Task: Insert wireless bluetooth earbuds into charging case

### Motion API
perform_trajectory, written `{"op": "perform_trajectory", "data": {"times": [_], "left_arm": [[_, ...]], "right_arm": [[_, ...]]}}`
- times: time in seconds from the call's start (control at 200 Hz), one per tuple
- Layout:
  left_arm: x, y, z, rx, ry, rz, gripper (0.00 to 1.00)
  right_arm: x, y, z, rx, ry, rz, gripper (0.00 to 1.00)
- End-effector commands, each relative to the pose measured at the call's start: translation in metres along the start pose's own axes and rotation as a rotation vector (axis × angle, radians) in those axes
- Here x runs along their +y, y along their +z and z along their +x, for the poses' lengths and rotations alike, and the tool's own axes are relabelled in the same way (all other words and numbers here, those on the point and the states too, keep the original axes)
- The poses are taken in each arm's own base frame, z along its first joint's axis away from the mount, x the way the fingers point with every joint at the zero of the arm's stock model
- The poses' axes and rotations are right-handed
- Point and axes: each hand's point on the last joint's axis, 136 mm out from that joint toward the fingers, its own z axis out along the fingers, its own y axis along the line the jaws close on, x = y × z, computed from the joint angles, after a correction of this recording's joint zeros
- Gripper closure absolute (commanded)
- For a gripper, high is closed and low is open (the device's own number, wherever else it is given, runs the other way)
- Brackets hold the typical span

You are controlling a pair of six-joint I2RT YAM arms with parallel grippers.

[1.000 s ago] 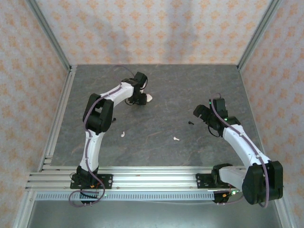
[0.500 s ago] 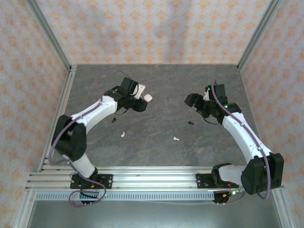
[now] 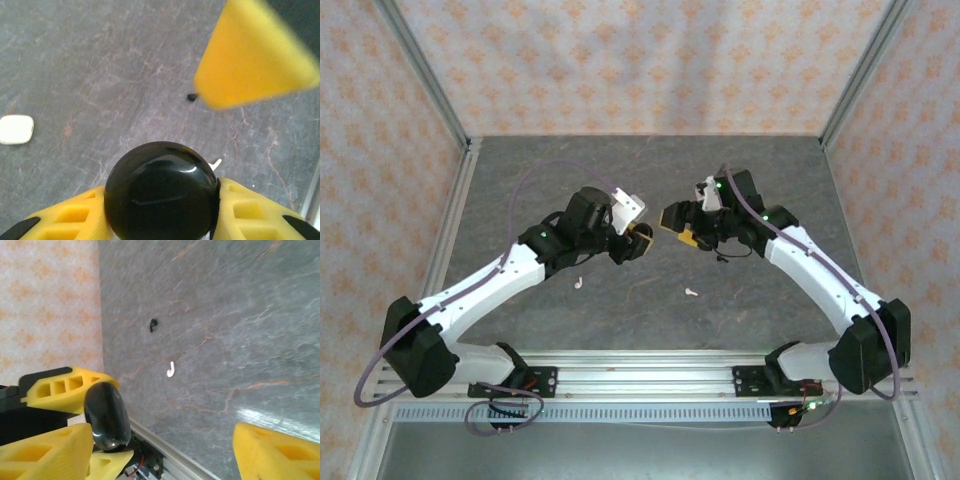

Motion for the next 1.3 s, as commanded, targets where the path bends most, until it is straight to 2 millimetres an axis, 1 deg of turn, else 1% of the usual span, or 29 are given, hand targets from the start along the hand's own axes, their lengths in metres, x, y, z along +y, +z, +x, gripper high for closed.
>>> {"op": "perform_trajectory", "data": {"times": [0.0, 0.17, 0.345, 0.43, 0.706, 0.886, 0.981, 1.051, 1.206, 1.296], "left_arm": [[-0.007, -0.009, -0.011, -0.053, 0.016, 0.014, 0.71], [-0.012, -0.006, -0.011, -0.040, 0.015, 0.031, 0.71], [-0.020, -0.003, -0.014, -0.038, 0.022, 0.048, 0.72], [-0.022, -0.003, -0.015, -0.036, 0.027, 0.053, 0.72], [-0.021, -0.002, -0.013, -0.027, 0.017, 0.050, 0.73], [-0.022, 0.002, -0.013, -0.025, -0.001, 0.059, 0.72], [-0.022, 0.005, -0.015, -0.028, -0.013, 0.065, 0.72], [-0.022, 0.005, -0.016, -0.031, -0.017, 0.066, 0.72], [-0.021, 0.005, -0.018, -0.036, -0.020, 0.060, 0.72], [-0.021, 0.006, -0.019, -0.038, -0.024, 0.060, 0.72]], "right_arm": [[0.021, 0.005, 0.007, 0.035, -0.031, -0.059, 0.26], [0.030, 0.012, 0.020, 0.079, -0.065, -0.075, 0.25], [0.029, 0.016, 0.019, 0.082, -0.067, -0.081, 0.25], [0.033, 0.017, 0.019, 0.091, -0.068, -0.098, 0.25], [0.041, 0.016, 0.014, 0.069, -0.058, -0.135, 0.25], [0.051, 0.014, 0.014, 0.071, -0.040, -0.183, 0.25], [0.048, 0.015, 0.015, 0.076, -0.045, -0.175, 0.25], [0.041, 0.016, 0.019, 0.092, -0.048, -0.151, 0.29], [0.030, 0.016, 0.028, 0.121, -0.058, -0.110, 0.46], [0.026, 0.016, 0.032, 0.131, -0.070, -0.097, 0.48]]}}
